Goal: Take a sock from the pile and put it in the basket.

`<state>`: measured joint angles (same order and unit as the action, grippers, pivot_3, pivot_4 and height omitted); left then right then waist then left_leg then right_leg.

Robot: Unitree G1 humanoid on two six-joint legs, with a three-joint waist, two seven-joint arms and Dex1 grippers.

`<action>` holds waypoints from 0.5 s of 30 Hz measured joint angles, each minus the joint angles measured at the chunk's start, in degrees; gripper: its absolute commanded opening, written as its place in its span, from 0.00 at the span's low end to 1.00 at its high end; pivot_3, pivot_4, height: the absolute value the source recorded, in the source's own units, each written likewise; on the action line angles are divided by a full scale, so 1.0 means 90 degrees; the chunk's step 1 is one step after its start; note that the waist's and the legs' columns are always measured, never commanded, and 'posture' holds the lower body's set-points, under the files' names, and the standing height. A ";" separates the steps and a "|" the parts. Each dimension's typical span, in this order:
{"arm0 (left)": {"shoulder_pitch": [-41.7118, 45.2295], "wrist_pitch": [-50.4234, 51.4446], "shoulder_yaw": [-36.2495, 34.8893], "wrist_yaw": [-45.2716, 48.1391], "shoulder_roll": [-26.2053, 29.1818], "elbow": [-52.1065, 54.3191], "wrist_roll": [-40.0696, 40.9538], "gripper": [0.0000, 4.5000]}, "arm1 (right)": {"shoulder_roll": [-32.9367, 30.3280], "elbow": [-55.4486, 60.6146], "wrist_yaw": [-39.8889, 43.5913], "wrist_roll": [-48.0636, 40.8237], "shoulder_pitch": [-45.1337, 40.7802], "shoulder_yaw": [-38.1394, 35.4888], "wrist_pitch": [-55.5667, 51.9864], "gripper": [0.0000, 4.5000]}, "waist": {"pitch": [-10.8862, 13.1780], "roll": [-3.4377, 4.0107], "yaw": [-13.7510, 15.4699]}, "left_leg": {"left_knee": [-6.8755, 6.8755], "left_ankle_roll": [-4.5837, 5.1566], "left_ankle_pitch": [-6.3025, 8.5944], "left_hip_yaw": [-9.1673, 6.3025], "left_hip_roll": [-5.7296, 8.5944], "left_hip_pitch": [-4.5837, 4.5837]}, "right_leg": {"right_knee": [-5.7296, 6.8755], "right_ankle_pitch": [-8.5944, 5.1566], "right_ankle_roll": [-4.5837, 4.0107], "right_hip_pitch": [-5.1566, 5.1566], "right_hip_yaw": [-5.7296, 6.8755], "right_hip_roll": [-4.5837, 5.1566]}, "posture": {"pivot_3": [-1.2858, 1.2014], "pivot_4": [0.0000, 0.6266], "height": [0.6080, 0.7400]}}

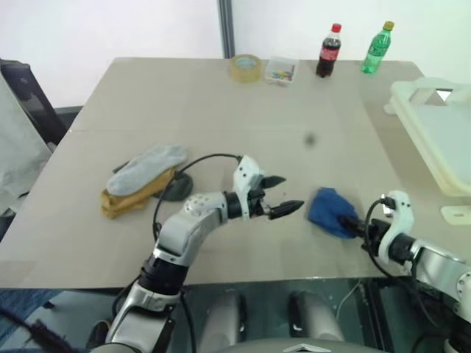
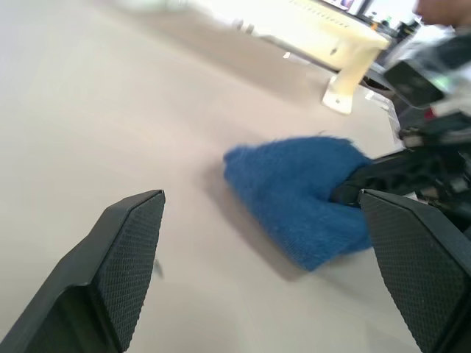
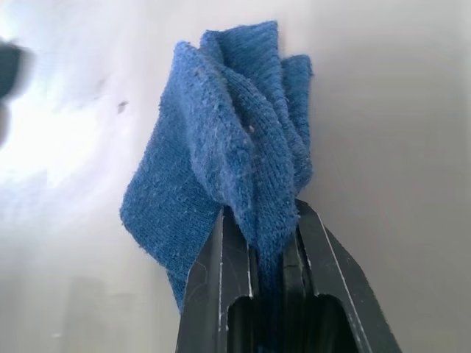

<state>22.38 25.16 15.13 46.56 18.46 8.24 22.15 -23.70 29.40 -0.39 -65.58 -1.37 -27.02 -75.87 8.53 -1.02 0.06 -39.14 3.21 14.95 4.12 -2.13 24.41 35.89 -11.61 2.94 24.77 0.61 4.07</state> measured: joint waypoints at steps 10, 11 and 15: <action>0.0727 -0.1070 0.0120 0.0270 -0.0357 0.0011 -0.0437 1.00 | -0.1697 -0.1434 0.0079 -0.1080 -0.1796 -0.0330 -0.0339 0.00 | 0.0004 0.0001 0.0045 | -0.0010 0.0004 0.0001 0.0000 0.0007 0.0004 | 0.0001 0.0003 0.0006 -0.0001 -0.0002 -0.0009 | 0.52 0.24 1.00; 0.0751 -0.1069 0.0117 0.0250 -0.0376 0.0012 -0.0439 1.00 | -0.1822 -0.1620 -0.0010 -0.1141 -0.1976 -0.0376 -0.0348 0.00 | 0.0004 0.0001 0.0050 | -0.0010 0.0004 0.0001 0.0001 0.0008 0.0006 | 0.0000 0.0012 0.0022 -0.0001 -0.0002 -0.0011 | 0.52 0.24 1.00; 0.0897 -0.0934 0.0102 0.0175 -0.0544 0.0051 -0.0405 1.00 | -0.2322 -0.3097 -0.0702 -0.1249 -0.3069 -0.0700 -0.0389 0.00 | 0.0008 0.0001 0.0080 | -0.0012 0.0005 0.0001 0.0002 0.0010 0.0019 | -0.0005 0.0016 0.0030 0.0004 0.0000 -0.0013 | 0.52 0.24 1.00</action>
<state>30.45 16.75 16.04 48.13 13.57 8.70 18.51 -44.60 1.52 -6.71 -76.82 -28.98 -33.32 -79.37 8.60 -1.01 0.77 -39.25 3.26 14.96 4.14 -2.04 24.59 35.85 -11.47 3.21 24.80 0.61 3.95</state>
